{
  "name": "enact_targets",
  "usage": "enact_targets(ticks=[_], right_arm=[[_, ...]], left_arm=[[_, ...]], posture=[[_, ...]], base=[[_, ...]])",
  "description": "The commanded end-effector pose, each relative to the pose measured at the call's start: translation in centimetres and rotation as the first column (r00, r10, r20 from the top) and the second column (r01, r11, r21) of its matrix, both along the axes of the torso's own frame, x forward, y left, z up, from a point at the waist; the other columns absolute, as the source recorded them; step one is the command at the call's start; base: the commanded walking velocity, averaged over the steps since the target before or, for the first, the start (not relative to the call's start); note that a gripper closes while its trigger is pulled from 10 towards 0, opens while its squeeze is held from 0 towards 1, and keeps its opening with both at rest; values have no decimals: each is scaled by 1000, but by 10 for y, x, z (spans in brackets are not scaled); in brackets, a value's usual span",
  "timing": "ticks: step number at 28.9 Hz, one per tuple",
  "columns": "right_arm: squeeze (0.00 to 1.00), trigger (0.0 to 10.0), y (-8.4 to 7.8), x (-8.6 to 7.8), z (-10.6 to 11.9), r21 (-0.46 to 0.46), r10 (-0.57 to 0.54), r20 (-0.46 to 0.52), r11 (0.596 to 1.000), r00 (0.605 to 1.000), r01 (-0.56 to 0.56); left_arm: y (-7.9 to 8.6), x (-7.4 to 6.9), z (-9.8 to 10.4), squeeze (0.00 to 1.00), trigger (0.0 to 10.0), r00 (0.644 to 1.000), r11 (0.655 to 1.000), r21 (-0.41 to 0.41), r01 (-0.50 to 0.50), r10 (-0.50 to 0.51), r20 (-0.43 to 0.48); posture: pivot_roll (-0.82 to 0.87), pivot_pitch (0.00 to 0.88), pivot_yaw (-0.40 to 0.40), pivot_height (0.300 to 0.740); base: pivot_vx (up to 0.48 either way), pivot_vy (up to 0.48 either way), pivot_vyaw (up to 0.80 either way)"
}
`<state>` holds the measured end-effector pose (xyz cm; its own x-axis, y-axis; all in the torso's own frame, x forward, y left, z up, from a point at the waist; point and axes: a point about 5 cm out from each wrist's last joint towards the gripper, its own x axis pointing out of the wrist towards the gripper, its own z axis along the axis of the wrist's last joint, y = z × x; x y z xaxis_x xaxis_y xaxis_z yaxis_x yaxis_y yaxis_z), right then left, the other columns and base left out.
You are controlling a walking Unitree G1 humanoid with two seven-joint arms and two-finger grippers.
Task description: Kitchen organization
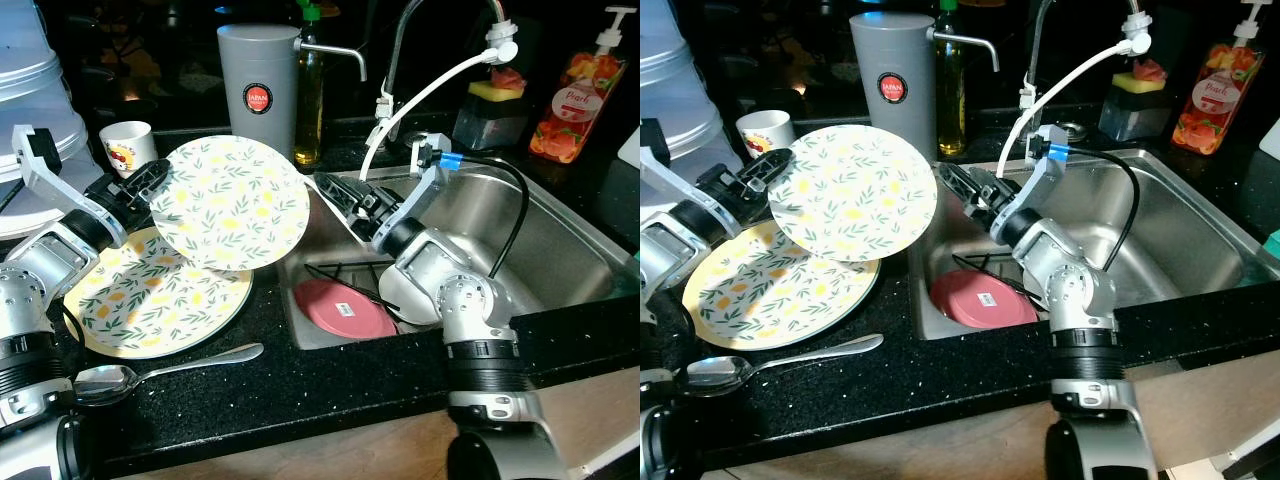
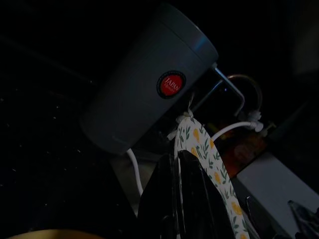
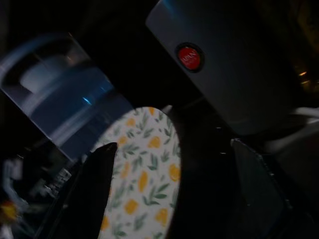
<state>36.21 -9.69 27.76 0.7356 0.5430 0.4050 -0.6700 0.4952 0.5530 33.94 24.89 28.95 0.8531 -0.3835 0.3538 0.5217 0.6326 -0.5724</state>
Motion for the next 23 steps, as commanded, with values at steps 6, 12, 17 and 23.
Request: enact_targets(ticks=[6,12,17,23], right_arm=[[0,10000,19,-6,-4,-127,55,-3,990,998,-55],[0,10000,20,-5,-9,-172,43,-12,984,999,-44],[0,10000,34,-14,-15,-169,137,-48,975,989,-144],[0,10000,40,-19,-15,-153,207,-59,965,977,-213]], left_arm=[[-6,1,3,0,0,999,999,-28,25,-24,33],[-4,0,6,0,0,999,999,-40,33,-31,45],[-7,-1,6,0,0,997,998,-43,51,-48,54],[-8,-1,6,0,0,997,997,-46,58,-55,57]], posture=[[72,82,26,740],[73,78,24,740],[73,71,20,740],[72,64,20,740]], base=[[0,0,0],[0,0,0],[0,0,0],[0,0,0]])
